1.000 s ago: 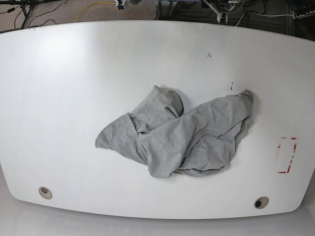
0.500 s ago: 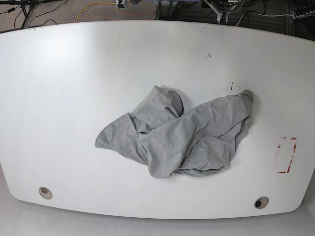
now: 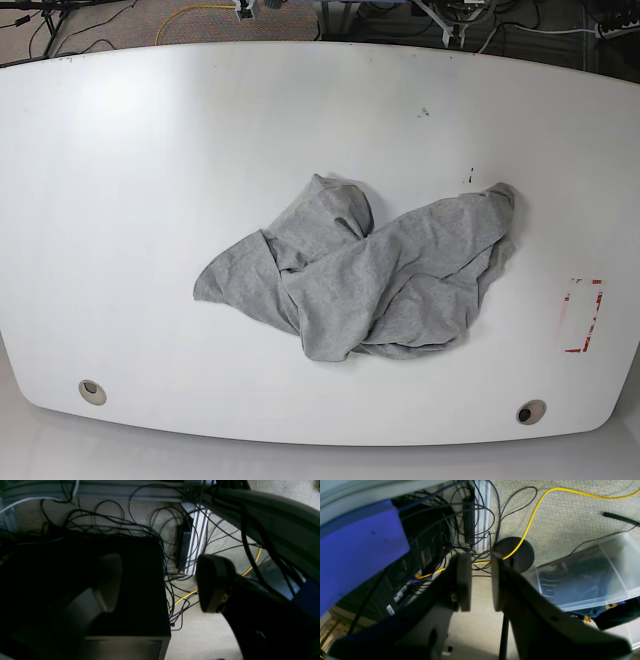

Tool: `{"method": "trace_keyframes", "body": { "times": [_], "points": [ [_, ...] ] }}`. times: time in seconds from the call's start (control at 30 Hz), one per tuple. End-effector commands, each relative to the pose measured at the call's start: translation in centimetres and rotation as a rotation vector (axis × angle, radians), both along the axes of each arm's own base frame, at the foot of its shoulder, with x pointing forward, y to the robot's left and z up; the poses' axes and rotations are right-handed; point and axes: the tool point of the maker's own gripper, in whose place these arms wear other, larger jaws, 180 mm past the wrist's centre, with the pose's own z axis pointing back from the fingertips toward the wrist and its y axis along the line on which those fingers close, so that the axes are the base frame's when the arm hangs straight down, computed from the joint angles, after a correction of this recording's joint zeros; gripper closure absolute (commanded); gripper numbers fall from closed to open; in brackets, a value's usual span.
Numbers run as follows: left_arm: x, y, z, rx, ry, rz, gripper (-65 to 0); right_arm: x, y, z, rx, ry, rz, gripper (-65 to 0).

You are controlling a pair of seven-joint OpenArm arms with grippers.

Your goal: Fold the T-shirt properly

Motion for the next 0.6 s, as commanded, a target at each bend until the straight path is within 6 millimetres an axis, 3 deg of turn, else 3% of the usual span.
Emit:
{"method": "trace_keyframes", "body": {
  "times": [0.0, 0.57],
  "points": [
    [0.04, 0.46, 0.07, 0.01, -0.008, 0.003, -43.8, -0.49, -0.14, 0.07, -0.001, 0.004, 0.005, -12.7],
    [0.79, 0.73, 0.15, 0.012, -0.027, -0.001, -44.3, -0.31, -0.08, 0.12, -0.001, -0.024, -0.001, -12.7]
  ]
}}
